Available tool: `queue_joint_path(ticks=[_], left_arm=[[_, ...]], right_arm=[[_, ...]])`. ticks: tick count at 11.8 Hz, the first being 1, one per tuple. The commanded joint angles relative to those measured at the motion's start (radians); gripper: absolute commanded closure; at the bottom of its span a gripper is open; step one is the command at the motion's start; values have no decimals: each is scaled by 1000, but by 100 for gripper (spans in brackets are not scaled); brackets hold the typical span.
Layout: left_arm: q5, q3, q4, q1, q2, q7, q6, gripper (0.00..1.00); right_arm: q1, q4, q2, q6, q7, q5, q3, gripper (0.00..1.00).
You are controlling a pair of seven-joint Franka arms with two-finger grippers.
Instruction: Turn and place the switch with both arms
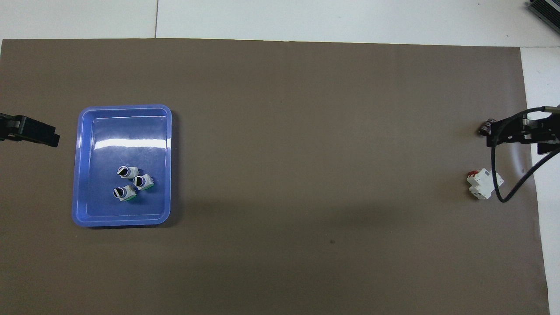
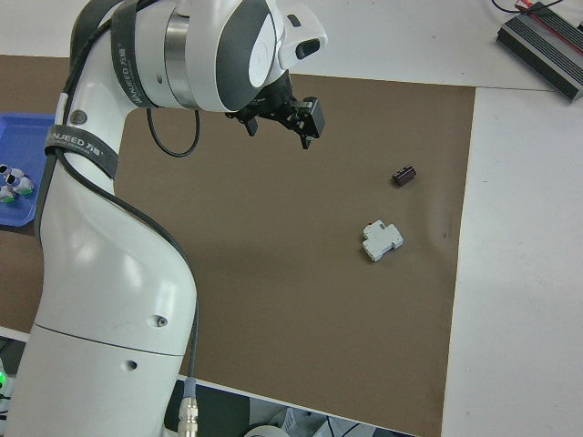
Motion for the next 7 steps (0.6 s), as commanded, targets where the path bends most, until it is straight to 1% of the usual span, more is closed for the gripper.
queue_joint_path(ticks=[1, 3, 7], left_arm=[[-19, -2, 18, 8, -35, -9, -34, 0], [-17, -57, 20, 52, -41, -10, -42, 0], [-16, -63, 29, 59, -37, -12, -64, 0]], right_arm=[[-1, -39, -29, 43, 0, 20, 4, 0], [-4, -37, -29, 39, -3, 24, 4, 0], [-2, -37, -31, 36, -3, 24, 4, 0]])
